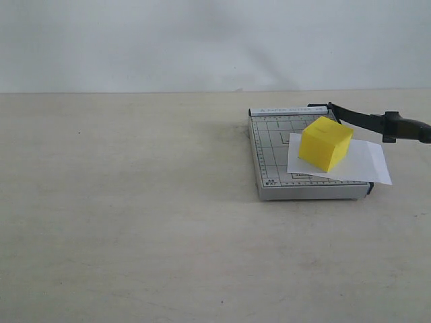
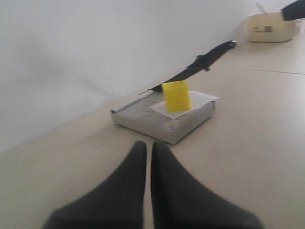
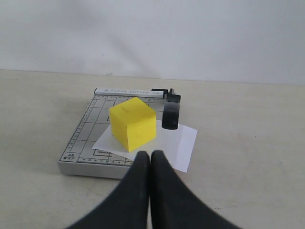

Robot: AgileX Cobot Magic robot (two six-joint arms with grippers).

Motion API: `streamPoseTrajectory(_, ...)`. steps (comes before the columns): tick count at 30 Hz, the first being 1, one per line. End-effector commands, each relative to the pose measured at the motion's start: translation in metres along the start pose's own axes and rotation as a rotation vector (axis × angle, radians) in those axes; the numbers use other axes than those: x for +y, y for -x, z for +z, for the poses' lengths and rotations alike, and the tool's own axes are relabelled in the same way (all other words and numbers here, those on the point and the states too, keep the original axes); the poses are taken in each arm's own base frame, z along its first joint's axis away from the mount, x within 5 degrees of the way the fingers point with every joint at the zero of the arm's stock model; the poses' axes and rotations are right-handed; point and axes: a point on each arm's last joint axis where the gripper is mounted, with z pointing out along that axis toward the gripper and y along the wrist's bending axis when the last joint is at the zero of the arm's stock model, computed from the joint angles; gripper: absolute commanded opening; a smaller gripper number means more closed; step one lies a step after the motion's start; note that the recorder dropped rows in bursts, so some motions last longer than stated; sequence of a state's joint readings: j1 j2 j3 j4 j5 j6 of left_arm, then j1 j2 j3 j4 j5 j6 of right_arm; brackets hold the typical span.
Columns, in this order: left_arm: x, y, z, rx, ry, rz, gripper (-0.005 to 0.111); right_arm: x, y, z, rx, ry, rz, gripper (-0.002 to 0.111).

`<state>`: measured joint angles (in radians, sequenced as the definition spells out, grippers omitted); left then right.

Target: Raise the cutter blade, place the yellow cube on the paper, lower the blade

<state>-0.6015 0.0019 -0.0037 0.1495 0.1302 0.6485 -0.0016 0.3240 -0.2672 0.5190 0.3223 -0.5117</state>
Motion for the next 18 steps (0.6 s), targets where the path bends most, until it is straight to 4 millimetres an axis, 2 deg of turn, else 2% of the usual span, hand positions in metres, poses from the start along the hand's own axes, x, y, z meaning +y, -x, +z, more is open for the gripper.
streamPoseTrajectory(1, 0.006, -0.008, -0.001, 0.131, 0.123, -0.012, 0.004, -0.001, -0.001, 0.000, -0.004, -0.007, -0.003, 0.000)
streamPoseTrajectory(8, 0.015, -0.018, -0.005, 0.308, 0.296, -0.022, 0.004, 0.000, -0.001, 0.000, -0.006, -0.002, 0.054, 0.000)
streamPoseTrajectory(10, 0.018, -0.020, -0.007, 0.359, 0.347, -0.025, 0.004, 0.000, -0.001, 0.000, -0.003, 0.003, 0.116, 0.000)
streamPoseTrajectory(12, 0.020, -0.023, -0.009, 0.408, 0.394, -0.028, 0.004, 0.000, 0.010, -0.003, -0.026, 0.003, 0.128, 0.001)
streamPoseTrajectory(13, 0.020, -0.023, -0.010, 0.419, 0.405, -0.029, 0.004, 0.001, 0.017, -0.003, -0.030, 0.007, 0.118, 0.006)
streamPoseTrajectory(15, 0.021, -0.024, -0.010, 0.433, 0.419, -0.029, 0.004, 0.002, 0.038, -0.005, 0.000, 0.020, 0.061, 0.028)
streamPoseTrajectory(16, 0.021, -0.024, -0.010, 0.436, 0.422, -0.030, 0.004, 0.002, 0.048, -0.001, 0.051, 0.026, 0.049, 0.048)
streamPoseTrajectory(18, 0.021, -0.024, -0.010, 0.436, 0.422, -0.030, 0.004, 0.000, 0.064, 0.006, 0.120, 0.026, 0.043, 0.067)
